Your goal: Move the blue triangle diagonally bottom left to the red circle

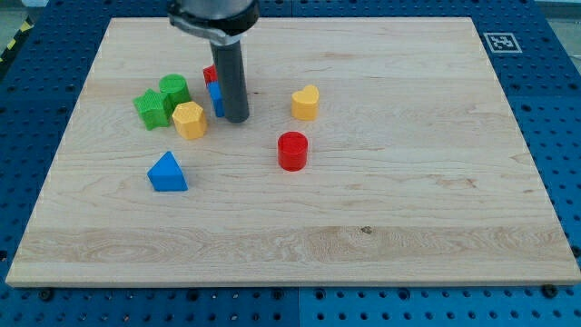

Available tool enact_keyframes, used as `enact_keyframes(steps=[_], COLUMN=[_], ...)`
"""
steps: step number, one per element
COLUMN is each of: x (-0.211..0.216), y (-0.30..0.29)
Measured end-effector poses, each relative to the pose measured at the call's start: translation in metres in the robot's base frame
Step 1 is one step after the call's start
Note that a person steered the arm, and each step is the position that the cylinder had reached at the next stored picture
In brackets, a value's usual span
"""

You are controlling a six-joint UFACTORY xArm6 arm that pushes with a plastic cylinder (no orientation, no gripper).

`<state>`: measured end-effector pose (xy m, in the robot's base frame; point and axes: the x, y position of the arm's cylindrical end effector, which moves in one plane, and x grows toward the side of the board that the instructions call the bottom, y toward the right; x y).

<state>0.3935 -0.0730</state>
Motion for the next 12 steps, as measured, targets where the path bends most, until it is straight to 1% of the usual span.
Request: enact_keyframes(steps=[1,2,6,8,10,11,12], x=[-0.022,-0.032,-0.032,-0.032,-0.017,-0.019,-0.044], y=[0.004,0.012,0.014,-0.011,0.000,0.018,0.024])
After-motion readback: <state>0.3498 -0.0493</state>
